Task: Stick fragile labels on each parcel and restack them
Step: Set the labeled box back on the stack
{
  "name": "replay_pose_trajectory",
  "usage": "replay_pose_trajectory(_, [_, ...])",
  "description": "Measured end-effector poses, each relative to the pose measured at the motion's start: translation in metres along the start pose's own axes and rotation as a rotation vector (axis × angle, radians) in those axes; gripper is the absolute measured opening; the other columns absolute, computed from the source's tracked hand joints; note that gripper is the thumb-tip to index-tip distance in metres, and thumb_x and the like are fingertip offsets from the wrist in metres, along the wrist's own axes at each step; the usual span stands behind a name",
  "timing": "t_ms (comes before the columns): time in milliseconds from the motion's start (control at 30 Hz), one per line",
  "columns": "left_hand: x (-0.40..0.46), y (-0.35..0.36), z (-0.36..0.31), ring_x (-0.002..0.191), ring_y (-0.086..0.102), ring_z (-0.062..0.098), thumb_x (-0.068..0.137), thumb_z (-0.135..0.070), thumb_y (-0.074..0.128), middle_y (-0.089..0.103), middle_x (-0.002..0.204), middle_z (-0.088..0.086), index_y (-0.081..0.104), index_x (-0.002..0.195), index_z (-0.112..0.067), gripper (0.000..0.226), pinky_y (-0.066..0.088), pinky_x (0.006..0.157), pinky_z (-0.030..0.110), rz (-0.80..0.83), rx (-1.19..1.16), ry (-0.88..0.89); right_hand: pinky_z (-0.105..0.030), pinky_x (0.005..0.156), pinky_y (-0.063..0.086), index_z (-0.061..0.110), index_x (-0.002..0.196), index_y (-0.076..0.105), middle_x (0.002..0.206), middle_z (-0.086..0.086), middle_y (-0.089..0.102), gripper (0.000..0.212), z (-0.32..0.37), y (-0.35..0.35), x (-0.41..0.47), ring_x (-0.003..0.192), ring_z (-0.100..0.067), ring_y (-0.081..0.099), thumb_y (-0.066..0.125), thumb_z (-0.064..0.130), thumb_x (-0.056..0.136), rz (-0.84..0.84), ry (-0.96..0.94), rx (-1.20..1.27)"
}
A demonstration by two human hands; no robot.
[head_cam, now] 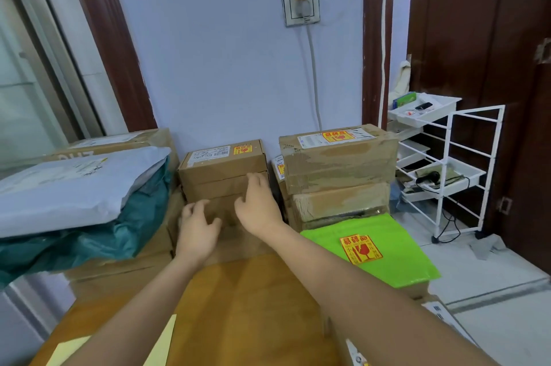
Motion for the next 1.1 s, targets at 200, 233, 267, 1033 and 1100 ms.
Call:
replay_pose_trajectory(200, [-0.047,0.012,-0.016,0.126,0.040,0.026,0.094,-0.013,0.050,0.041,0.137,0.013,0.046,0.133,-0.008,0.040,0.033,0.095,0.028,0.068,-0.007,0.039,-0.035,0.094,0.042,0.010,0.134,0.045,0.136,-0.008,0.047,0.040,0.009,-0.005,-0.057,0.121,-0.026,0.048,0.044,0.015,0.094,0.101,-0.121,-0.107])
replay_pose_trajectory(233, [-0.056,0.017,-0.018,0.125,0.040,0.026,0.094,-0.013,0.049,0.040,0.137,0.012,0.046,0.134,-0.008,0.040,0.032,0.091,0.026,0.085,-0.020,0.026,-0.035,0.092,0.042,0.011,0.132,0.048,0.133,-0.008,0.050,0.039,0.010,-0.008,-0.066,0.119,-0.026,0.050,0.044,0.014,0.094,0.098,-0.140,-0.112])
replay_pose_trajectory(267, [-0.065,0.022,-0.020,0.124,0.041,0.025,0.095,-0.013,0.048,0.040,0.136,0.011,0.045,0.134,-0.007,0.040,0.033,0.089,0.026,0.105,-0.035,0.012,-0.034,0.090,0.042,0.011,0.129,0.050,0.130,-0.007,0.052,0.037,0.012,-0.012,-0.075,0.116,-0.026,0.051,0.045,0.013,0.093,0.095,-0.161,-0.113])
replay_pose_trajectory(1033, [-0.193,0.118,-0.053,0.127,0.042,0.016,0.100,-0.038,0.040,0.047,0.135,-0.005,0.043,0.139,-0.018,0.044,0.031,0.112,0.036,0.299,-0.761,-0.301,-0.028,0.093,0.033,0.005,0.125,0.053,0.126,-0.010,0.051,0.031,-0.164,-0.200,-0.200,0.121,-0.024,0.043,0.045,0.007,0.095,-0.640,0.217,0.042])
replay_pose_trajectory(1100, [-0.196,0.119,-0.056,0.131,0.037,0.015,0.100,-0.040,0.038,0.044,0.138,-0.004,0.039,0.143,-0.018,0.048,0.027,0.110,0.033,0.306,-0.802,-0.318,-0.029,0.094,0.033,0.006,0.129,0.050,0.131,-0.010,0.049,0.033,-0.175,-0.192,-0.204,0.123,-0.022,0.042,0.042,0.011,0.098,-0.632,0.253,0.088])
Point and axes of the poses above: each hand's wrist, its own x-axis towards the middle knuckle, its own y-axis out of the palm, z = x × y, the point moved 10 cm from there along x, towards the middle knuckle
